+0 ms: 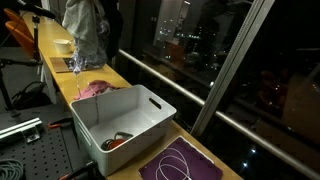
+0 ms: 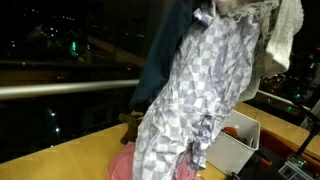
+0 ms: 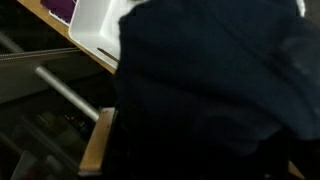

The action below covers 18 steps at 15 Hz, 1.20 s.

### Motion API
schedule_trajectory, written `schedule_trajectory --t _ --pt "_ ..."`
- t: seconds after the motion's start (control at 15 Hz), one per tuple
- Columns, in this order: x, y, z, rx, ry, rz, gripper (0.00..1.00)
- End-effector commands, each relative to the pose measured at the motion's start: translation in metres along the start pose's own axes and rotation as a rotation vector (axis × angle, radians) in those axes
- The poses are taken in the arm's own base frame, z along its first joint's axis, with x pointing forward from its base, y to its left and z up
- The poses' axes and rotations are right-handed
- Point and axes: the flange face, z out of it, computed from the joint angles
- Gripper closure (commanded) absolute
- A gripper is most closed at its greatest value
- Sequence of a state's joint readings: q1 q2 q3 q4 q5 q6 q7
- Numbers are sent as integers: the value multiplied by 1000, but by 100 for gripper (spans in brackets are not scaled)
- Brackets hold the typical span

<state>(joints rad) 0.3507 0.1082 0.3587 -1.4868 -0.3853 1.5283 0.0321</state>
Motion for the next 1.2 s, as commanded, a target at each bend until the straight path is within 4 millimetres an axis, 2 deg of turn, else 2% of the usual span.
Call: schedule_trajectory --t 0.0,0.13,0.27,0.47,0.67,0.8,1.13 --pt "24 0 13 0 -33 -12 95" --pt "34 -10 25 5 -52 -30 95" --pt "47 -20 28 -1 -65 -50 95" --pt "64 -43 22 -34 -72 -93 95" --pt "78 -76 15 -64 -77 -144 95" --pt "83 -88 9 -75 -82 -168 95" --pt "103 -108 19 -109 -114 -204 95"
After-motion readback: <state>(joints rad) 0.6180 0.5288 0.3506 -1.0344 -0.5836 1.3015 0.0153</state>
